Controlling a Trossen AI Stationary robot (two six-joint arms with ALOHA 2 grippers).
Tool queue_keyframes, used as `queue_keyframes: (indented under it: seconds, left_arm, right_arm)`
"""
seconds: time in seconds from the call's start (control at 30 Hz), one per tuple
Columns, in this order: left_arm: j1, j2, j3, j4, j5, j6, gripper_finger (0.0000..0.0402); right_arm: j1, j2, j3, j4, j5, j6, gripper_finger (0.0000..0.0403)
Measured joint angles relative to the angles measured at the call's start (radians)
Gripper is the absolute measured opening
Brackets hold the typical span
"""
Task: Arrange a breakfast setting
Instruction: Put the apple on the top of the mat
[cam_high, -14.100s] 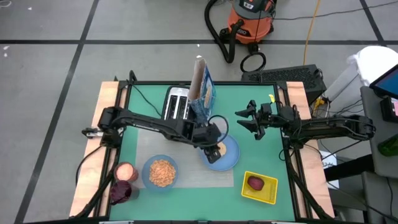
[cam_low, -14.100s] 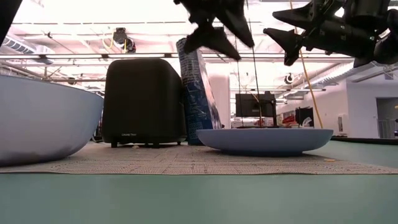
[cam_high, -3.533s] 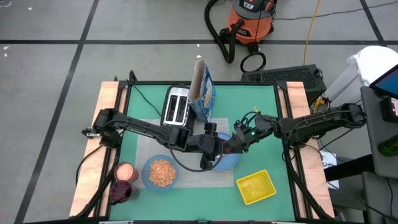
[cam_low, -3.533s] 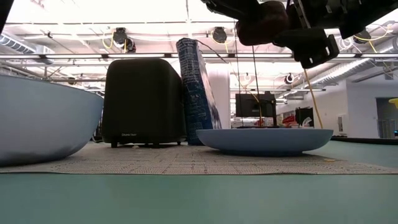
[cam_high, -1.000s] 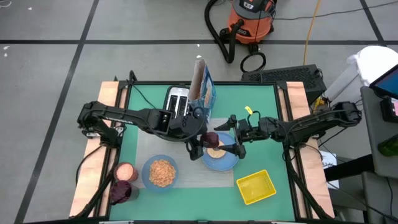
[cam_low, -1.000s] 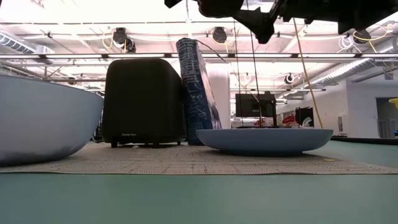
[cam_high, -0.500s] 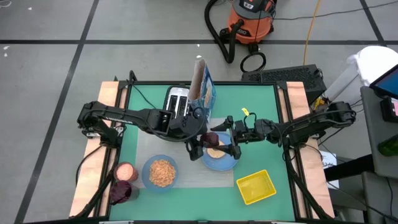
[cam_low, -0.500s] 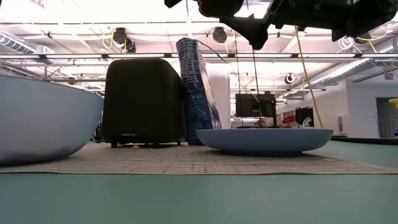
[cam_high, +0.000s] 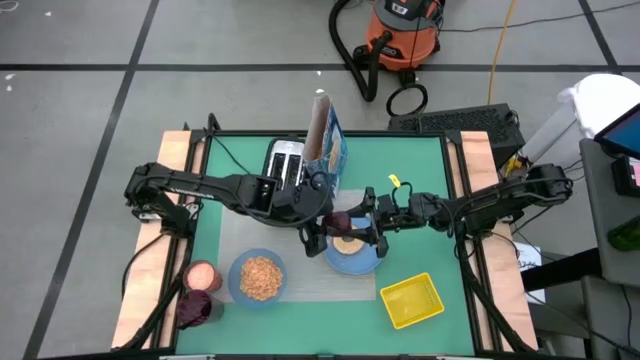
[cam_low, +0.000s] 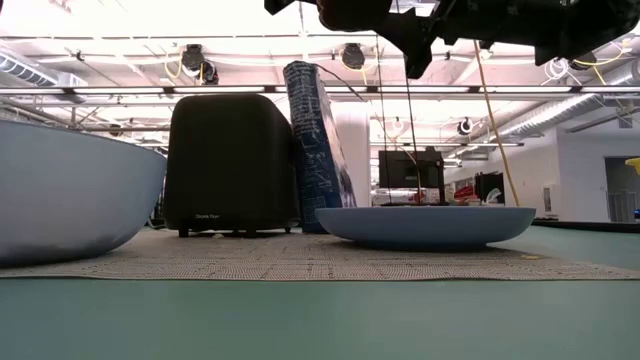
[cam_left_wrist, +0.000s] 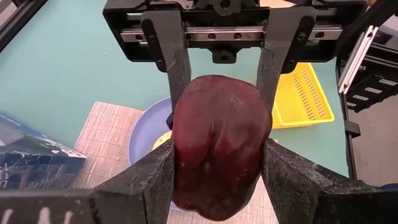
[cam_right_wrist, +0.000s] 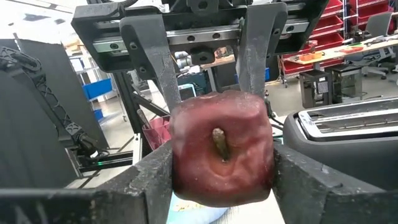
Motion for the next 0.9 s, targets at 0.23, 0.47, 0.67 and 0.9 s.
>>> queue_keyframes:
  seconds: [0.23,0.47,0.67,0.9]
  left_arm:
    - [0.0,0.0,0.0,0.001,0.001,0.001,0.0214]
    - [0.006,0.0,0.0,0.001,0.004,-0.002,0.0214]
    - [0.006,0.0,0.0,0.002,0.004,0.0,0.0252]
    - [0.006,0.0,0.002,0.006,0.001,0.008,0.0343]
  right_arm:
    - [0.0,0.0,0.0,-0.003,0.0,0.007,0.0225]
    - [0.0,0.0,0.0,-0.005,0.0,0.007,0.0216]
    - [0.0,0.0,0.0,-0.006,0.0,0.008,0.0216]
    - [0.0,0.0,0.0,-0.02,0.001,0.008,0.0216]
